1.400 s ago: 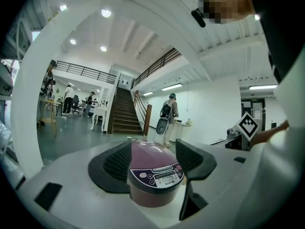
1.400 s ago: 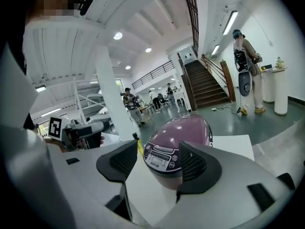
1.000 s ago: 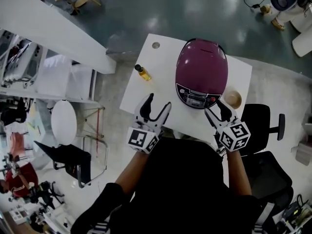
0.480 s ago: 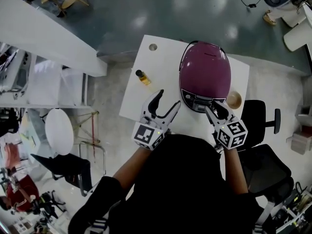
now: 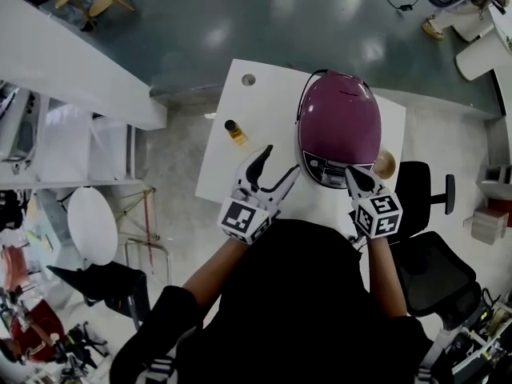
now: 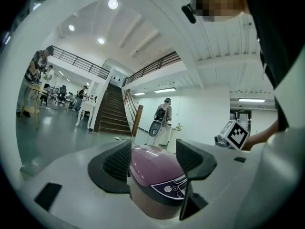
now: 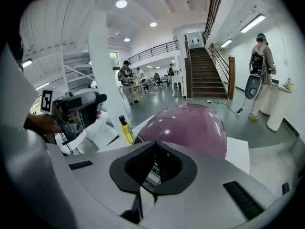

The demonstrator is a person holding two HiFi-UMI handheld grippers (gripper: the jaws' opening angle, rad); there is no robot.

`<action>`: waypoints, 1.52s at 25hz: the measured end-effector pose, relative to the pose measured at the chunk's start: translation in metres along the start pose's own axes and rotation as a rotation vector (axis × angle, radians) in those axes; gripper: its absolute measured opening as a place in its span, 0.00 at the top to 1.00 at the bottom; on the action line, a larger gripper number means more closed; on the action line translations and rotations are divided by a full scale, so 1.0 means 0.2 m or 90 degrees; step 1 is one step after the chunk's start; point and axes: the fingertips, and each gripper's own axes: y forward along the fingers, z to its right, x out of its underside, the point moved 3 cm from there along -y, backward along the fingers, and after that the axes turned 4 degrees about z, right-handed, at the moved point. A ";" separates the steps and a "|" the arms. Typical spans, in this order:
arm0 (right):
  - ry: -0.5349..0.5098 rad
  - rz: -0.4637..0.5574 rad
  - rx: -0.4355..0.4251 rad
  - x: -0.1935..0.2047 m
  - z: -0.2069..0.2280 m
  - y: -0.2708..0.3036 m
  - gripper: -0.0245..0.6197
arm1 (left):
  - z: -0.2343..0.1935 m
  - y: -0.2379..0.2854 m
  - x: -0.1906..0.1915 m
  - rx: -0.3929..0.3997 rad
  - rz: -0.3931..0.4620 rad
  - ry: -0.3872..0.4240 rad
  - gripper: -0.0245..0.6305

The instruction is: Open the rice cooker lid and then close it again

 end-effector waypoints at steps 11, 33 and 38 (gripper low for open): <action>0.008 -0.062 0.034 0.11 0.01 0.11 0.96 | -0.08 0.00 0.00 0.038 0.005 -0.006 0.55; 0.045 -0.163 0.073 0.19 0.05 0.17 0.96 | -0.14 -0.06 0.02 0.063 -0.003 -0.031 0.55; 0.049 -0.171 0.084 0.19 0.04 0.16 0.96 | -0.13 -0.03 0.03 0.086 -0.002 -0.018 0.55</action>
